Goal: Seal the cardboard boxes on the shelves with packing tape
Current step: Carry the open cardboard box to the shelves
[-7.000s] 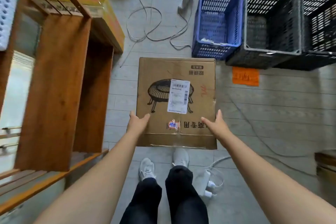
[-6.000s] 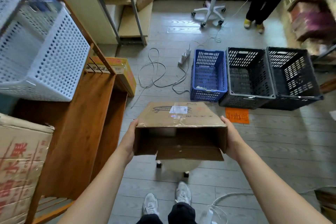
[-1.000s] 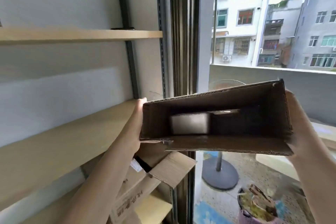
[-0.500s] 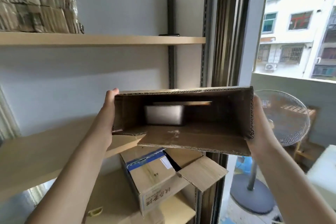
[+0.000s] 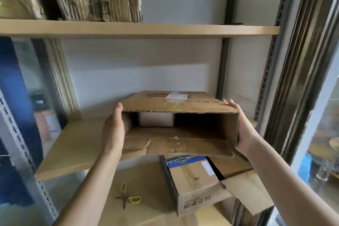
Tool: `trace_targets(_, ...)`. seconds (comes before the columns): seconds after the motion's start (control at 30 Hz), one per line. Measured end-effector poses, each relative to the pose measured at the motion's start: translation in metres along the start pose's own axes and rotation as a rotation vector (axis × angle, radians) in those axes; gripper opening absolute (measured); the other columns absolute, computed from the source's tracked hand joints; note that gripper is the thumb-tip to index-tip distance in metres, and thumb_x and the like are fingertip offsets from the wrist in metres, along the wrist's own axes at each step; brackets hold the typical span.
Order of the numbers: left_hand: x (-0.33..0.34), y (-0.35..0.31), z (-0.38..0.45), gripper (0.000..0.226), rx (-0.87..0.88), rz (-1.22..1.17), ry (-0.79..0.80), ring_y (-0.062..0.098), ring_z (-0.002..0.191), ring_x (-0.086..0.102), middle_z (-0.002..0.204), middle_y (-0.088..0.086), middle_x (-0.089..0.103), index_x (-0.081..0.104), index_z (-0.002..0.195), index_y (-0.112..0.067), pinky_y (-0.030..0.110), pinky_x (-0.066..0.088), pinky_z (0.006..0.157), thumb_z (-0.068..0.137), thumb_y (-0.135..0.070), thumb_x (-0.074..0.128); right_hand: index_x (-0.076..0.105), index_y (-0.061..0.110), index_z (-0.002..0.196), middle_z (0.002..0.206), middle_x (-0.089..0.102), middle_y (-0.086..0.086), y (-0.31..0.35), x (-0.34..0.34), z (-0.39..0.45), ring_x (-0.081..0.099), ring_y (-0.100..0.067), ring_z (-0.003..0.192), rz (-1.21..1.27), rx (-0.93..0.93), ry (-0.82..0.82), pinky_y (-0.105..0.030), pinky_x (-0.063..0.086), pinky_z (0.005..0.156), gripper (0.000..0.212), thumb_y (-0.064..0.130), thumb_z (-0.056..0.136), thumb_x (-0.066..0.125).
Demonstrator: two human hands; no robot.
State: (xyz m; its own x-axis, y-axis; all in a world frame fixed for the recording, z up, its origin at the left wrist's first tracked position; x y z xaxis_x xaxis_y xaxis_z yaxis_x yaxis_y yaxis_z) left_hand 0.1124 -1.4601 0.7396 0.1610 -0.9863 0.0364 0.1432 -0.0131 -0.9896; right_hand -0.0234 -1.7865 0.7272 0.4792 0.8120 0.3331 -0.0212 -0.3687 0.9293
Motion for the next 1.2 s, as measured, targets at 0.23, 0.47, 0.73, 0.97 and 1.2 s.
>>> trace_targets(0.23,0.029,0.019,0.023,0.06,0.087,0.002,0.023,0.019,0.139,0.042,0.15,0.002,0.047,0.05,0.143,-0.016,0.019,0.026,0.1,0.102,-0.056,0.032,0.078,0.03,0.097,0.094,0.073,-0.004,0.011,-0.003,0.079,0.064,-0.018,0.084,0.024,-0.056,-0.041,-0.031,0.048,0.084,0.035,0.057,0.088,0.056)
trace_targets(0.47,0.071,0.034,0.016,0.061,0.213,-0.003,0.092,-0.01,0.13,0.026,0.145,-0.023,0.031,0.032,0.153,-0.022,0.017,0.017,0.113,0.102,-0.054,0.024,0.071,0.028,0.12,0.126,0.067,-0.006,0.011,-0.038,0.134,0.059,-0.023,0.116,0.087,-0.078,-0.083,-0.039,0.04,0.111,0.043,0.053,0.088,0.058)
trace_targets(0.73,0.09,0.056,-0.008,0.059,0.27,0.117,0.131,-0.029,0.112,0.037,0.124,-0.039,0.038,0.035,0.136,-0.039,0.0,0.024,0.096,0.09,-0.073,0.024,0.066,0.031,0.082,0.118,0.065,-0.01,-0.002,-0.087,0.143,0.058,-0.031,0.113,-0.114,-0.131,-0.419,-0.05,0.043,0.106,0.035,0.056,0.086,0.043)
trace_targets(0.97,0.088,0.07,-0.016,0.079,0.307,0.212,0.216,-0.011,0.122,0.045,0.142,-0.014,0.047,0.032,0.149,-0.028,0.002,0.03,0.1,0.084,-0.073,0.035,0.061,0.016,0.097,0.105,0.062,-0.009,-0.004,-0.106,0.113,0.054,-0.025,0.095,-0.235,-0.304,-0.621,-0.033,0.04,0.085,0.037,0.034,0.103,0.028)
trace_targets(1.2,0.075,0.034,-0.094,0.019,1.04,0.638,-0.171,0.02,0.091,0.058,0.099,0.007,0.06,0.056,0.103,-0.009,0.027,0.048,0.084,0.087,-0.012,0.066,0.056,0.004,0.08,0.079,0.053,-0.003,0.01,-0.04,0.025,0.043,-0.017,0.073,-0.816,-1.293,-0.342,-0.03,0.032,0.065,0.02,0.013,0.093,0.044)
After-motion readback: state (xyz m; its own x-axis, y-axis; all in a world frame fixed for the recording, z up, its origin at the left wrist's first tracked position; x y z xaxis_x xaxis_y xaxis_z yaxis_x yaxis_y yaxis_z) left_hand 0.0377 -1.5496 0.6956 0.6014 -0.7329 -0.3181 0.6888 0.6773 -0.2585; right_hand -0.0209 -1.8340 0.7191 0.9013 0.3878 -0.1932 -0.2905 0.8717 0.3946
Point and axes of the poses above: each hand's wrist, its own z-axis towards the middle knuckle, its own x-axis out of the palm, y = z × x, the point moved 9 cm from there along z, towards the middle knuckle
